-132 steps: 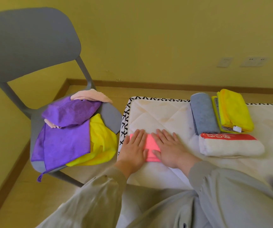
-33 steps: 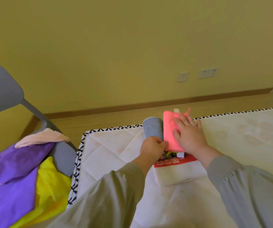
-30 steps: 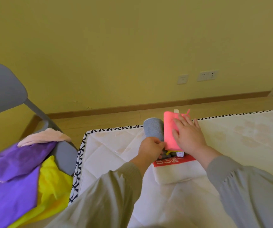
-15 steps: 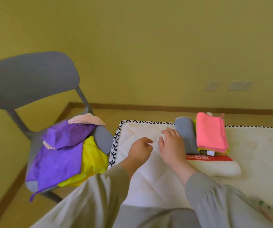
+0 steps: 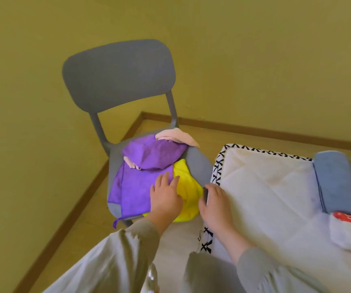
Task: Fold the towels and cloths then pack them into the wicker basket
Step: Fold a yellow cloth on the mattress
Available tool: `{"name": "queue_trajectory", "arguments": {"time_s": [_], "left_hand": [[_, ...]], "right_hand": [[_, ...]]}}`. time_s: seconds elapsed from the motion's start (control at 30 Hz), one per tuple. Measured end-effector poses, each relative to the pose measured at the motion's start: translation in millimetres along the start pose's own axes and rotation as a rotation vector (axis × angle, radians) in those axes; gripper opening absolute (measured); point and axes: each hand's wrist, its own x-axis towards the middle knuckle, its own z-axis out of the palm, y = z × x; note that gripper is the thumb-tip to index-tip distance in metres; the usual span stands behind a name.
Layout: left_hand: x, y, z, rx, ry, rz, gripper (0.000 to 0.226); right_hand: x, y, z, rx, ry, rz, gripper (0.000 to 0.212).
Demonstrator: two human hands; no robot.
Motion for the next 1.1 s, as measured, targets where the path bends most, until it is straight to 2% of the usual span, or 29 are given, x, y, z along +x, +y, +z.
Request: {"name": "queue_trajectory", "arguments": {"time_s": [0.17, 0.33, 0.43, 0.53, 0.6, 0.67, 0.77, 0.87, 0.93, 1.03, 1.1], "left_hand": [[19, -22, 13, 0.027, -0.112, -0.087, 0.072], [30, -32, 20, 0.05, -0.116, -0.048, 0.066], [30, -35, 23, 0.07, -0.092, -0.03, 0.063], [31, -38, 20, 0.155, -0.042, 0.046, 0.061], [30, -41, 14, 0.214, 0.044, 0.164, 0.06], [34, -47, 11, 0.243, 0.094, 0.271, 0.057], [40, -53, 2, 0.286, 0.088, 0.267, 0.058], [45, -51, -5, 0.266, 0.046, 0.242, 0.059], [48, -53, -8, 0.277, -0.02, 0.225, 0.061], [45, -53, -9, 0.259, -0.058, 0.217, 0.066], [44, -50, -9, 0.194, -0.026, 0.196, 0.062]], "right_hand": [[10, -8, 27, -0.165, -0.114, -0.108, 0.06], [27, -22, 39, -0.148, -0.158, -0.061, 0.077], [38, -31, 40, -0.246, -0.147, -0.017, 0.073], [51, -35, 37, -0.329, -0.189, -0.026, 0.054], [59, -40, 32, -0.251, -0.221, 0.007, 0.042], [68, -46, 24, -0.117, -0.202, 0.053, 0.04], [75, -57, 8, 0.078, -0.151, 0.071, 0.038], [78, -64, -13, 0.445, -0.142, 0.247, 0.037], [80, -65, -26, 0.642, -0.105, 0.349, 0.025], [82, -60, -46, 0.738, -0.075, 0.396, 0.013], [82, -58, -57, 0.737, -0.055, 0.396, 0.009]]}}
